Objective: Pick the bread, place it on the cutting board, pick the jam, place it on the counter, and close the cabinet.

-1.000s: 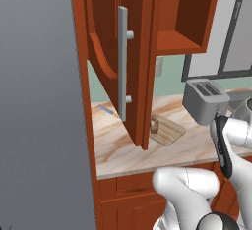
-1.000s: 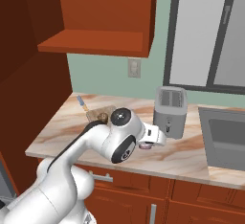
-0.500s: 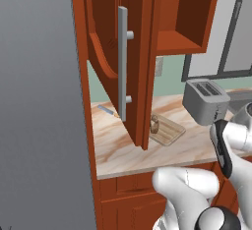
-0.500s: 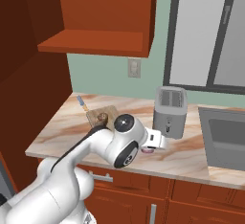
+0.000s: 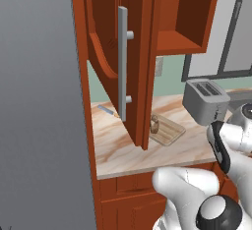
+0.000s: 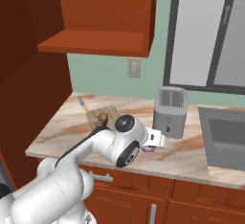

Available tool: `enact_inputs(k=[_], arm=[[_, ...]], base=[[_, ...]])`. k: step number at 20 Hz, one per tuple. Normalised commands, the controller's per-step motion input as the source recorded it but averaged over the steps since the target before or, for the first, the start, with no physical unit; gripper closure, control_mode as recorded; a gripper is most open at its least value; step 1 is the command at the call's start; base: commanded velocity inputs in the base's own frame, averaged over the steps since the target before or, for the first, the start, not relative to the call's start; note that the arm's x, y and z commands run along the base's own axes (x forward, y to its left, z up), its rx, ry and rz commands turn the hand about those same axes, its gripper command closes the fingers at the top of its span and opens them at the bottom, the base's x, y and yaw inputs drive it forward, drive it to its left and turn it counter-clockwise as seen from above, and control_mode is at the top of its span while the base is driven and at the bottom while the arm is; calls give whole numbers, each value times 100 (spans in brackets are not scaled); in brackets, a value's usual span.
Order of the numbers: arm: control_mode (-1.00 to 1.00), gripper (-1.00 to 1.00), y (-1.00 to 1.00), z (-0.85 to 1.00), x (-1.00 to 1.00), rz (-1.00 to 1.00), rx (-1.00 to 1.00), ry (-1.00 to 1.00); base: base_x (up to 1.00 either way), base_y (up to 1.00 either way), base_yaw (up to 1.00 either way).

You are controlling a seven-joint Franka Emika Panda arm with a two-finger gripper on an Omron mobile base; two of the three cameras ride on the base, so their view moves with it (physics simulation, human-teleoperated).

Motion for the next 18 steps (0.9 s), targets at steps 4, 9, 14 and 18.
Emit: enact_inputs(k=[4,9,14,18], arm=[[-100,100,-4,-15,13,0,-1,0],[-100,100,-4,-18,8,0,0,0],[-100,100,-4,-17,6,0,0,0],[-100,100,-6,-13,5,0,0,0]], base=[[0,0,0],[0,0,0],[0,0,0],[0,0,0]])
